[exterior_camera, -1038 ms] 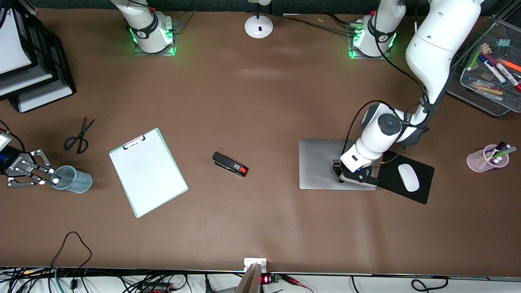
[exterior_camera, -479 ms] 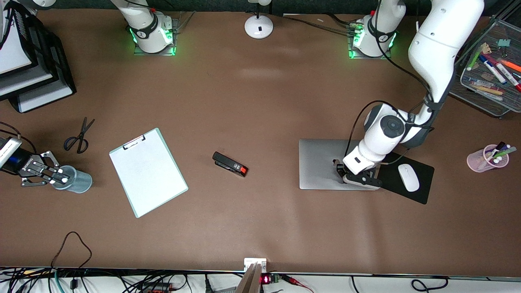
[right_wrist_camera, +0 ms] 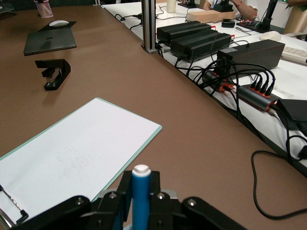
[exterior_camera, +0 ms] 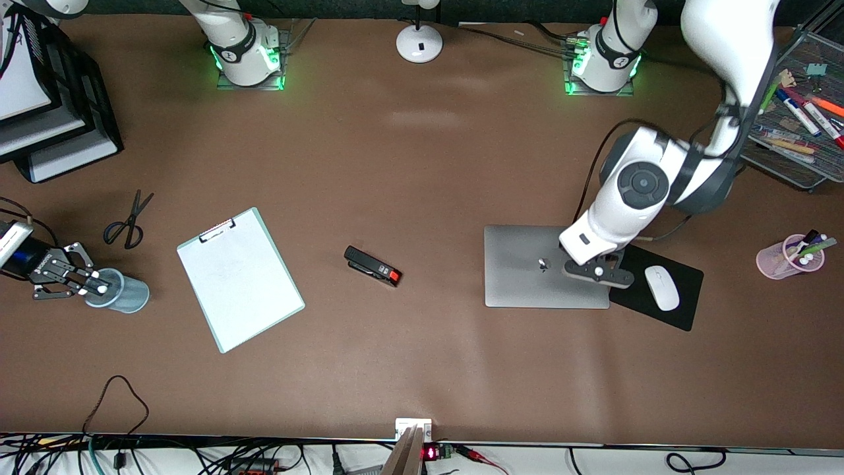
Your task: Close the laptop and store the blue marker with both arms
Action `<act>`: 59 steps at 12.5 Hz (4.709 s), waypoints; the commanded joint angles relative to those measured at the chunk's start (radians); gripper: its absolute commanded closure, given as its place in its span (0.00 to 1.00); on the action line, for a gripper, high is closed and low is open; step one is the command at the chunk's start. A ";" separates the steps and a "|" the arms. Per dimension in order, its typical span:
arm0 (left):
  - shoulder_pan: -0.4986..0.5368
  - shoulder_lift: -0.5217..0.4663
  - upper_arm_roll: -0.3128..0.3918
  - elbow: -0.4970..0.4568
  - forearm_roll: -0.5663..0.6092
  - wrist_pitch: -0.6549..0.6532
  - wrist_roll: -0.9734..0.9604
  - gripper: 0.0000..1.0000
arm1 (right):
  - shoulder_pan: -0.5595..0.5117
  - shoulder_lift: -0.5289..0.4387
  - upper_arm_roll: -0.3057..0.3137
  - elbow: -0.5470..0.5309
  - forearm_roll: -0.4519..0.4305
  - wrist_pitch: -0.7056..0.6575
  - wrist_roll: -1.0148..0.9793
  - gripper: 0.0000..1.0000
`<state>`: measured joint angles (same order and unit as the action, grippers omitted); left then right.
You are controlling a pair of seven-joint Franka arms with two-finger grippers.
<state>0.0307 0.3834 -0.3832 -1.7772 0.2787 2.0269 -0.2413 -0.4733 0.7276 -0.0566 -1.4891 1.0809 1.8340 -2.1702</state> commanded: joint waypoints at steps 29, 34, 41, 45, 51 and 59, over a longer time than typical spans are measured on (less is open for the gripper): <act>-0.092 -0.422 0.343 0.062 -0.268 -0.346 0.307 0.00 | 0.399 -0.468 0.015 0.007 -0.832 -0.222 1.715 0.00; -0.072 -0.445 0.345 0.018 -0.274 -0.339 0.303 0.00 | 0.538 -0.626 0.018 -0.141 -1.005 -0.250 2.056 0.00; -0.066 -0.429 0.328 0.035 -0.271 -0.343 0.294 0.00 | 0.570 -0.821 0.015 -0.342 -1.046 -0.106 2.201 0.00; -0.075 -0.416 0.328 0.068 -0.265 -0.366 0.301 0.00 | 0.518 -0.808 0.012 -0.271 -1.044 -0.104 2.181 0.00; -0.075 -0.413 0.328 0.068 -0.265 -0.367 0.303 0.00 | 0.495 -0.798 0.006 -0.217 -1.036 -0.108 2.198 0.00; -0.075 -0.413 0.328 0.068 -0.263 -0.369 0.303 0.00 | 0.499 -0.783 0.007 -0.168 -1.047 -0.216 2.192 0.00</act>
<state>-0.0417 -0.0334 -0.0574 -1.7274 0.0245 1.6750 0.0572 0.0283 -0.0694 -0.0536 -1.6842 0.0503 1.6498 0.0152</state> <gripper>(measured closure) 0.000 0.000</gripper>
